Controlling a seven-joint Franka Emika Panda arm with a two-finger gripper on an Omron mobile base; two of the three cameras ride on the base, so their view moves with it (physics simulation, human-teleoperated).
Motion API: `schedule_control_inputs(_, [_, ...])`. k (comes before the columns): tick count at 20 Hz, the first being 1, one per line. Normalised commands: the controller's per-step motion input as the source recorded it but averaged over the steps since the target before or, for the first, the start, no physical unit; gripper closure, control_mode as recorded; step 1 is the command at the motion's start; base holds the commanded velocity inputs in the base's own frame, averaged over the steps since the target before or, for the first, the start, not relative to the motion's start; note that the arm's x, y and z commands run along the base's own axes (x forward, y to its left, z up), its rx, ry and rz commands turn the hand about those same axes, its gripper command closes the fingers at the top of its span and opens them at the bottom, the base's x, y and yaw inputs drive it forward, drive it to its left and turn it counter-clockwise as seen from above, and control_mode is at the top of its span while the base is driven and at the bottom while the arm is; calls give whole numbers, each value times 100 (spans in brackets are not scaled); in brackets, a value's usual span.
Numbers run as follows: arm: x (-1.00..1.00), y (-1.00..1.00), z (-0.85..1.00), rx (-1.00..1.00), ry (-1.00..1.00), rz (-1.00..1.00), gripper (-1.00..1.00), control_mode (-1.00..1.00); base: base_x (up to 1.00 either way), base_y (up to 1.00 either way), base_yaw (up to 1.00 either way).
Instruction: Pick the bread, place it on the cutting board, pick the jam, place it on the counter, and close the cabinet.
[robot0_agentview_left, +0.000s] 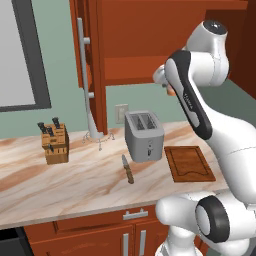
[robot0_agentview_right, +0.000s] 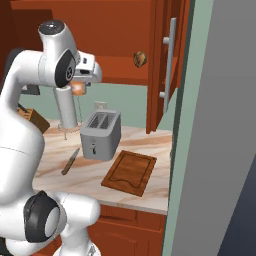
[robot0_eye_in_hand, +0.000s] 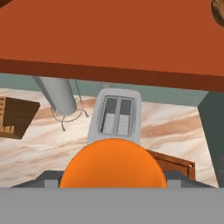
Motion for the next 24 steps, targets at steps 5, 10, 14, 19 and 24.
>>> schedule_control_inputs(5, [0, 0, -15, 0, 6, 0, 100, -100, 0, 0, 0])
schedule_control_inputs(10, [0, 0, -24, 0, 5, 0, 100, -100, 0, 0, 0])
schedule_control_inputs(14, [0, 1, -33, 0, 4, 0, 100, -100, 0, 0, 0])
schedule_control_inputs(19, [0, 0, -45, 0, 2, 0, 100, -100, 0, 0, 0])
schedule_control_inputs(24, [0, 0, -53, 0, 0, 0, 100, -100, 0, 0, 0])
